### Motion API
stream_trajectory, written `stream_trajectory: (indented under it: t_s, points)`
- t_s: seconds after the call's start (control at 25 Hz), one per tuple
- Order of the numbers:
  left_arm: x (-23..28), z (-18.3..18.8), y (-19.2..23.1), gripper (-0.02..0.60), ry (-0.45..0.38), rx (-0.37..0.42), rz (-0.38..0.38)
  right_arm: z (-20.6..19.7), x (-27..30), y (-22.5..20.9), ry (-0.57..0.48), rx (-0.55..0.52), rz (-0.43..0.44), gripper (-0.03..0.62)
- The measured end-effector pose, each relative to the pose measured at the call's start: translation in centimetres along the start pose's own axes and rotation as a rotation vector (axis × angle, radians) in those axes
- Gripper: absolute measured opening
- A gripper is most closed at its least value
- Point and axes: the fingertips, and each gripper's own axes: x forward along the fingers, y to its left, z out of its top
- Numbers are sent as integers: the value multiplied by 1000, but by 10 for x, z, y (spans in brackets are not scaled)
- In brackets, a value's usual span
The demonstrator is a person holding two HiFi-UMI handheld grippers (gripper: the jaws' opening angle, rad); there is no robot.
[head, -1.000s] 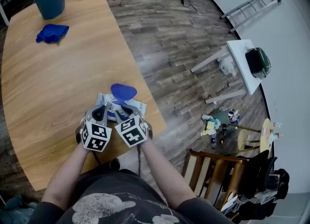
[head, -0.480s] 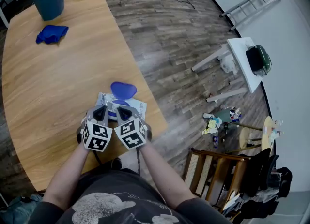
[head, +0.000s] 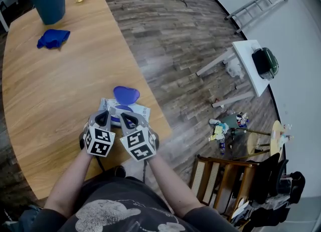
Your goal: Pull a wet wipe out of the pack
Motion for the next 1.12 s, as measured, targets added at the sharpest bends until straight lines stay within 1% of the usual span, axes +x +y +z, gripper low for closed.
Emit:
stream_trajectory:
  t_s: [0.2, 0.28, 0.52, 0.72, 0.88, 1.0, 1.12]
  points:
    - [0, -1, 2, 34, -9, -18, 1, 6, -23, -6, -57, 23, -38, -2]
    - [0, 0, 4, 50, -13, -24, 12, 6, -31, -10, -77, 32, -55, -2]
    - [-7, 2, 4, 62, -24, -23, 28, 9, -56, -22, -155, 59, -104, -2]
    - [-21, 11, 4, 85, -56, -30, 35, 11, -81, -31, -205, 72, -153, -2]
    - [-44, 21, 1, 86, -105, -59, 50, 13, -105, -35, -250, 77, -179, -2]
    - [-68, 30, -3, 76, -169, -94, 78, 11, -123, -34, -278, 75, -191, -2]
    - [-95, 40, -11, 36, -239, -128, 109, 6, -142, -33, -302, 87, -203, -2]
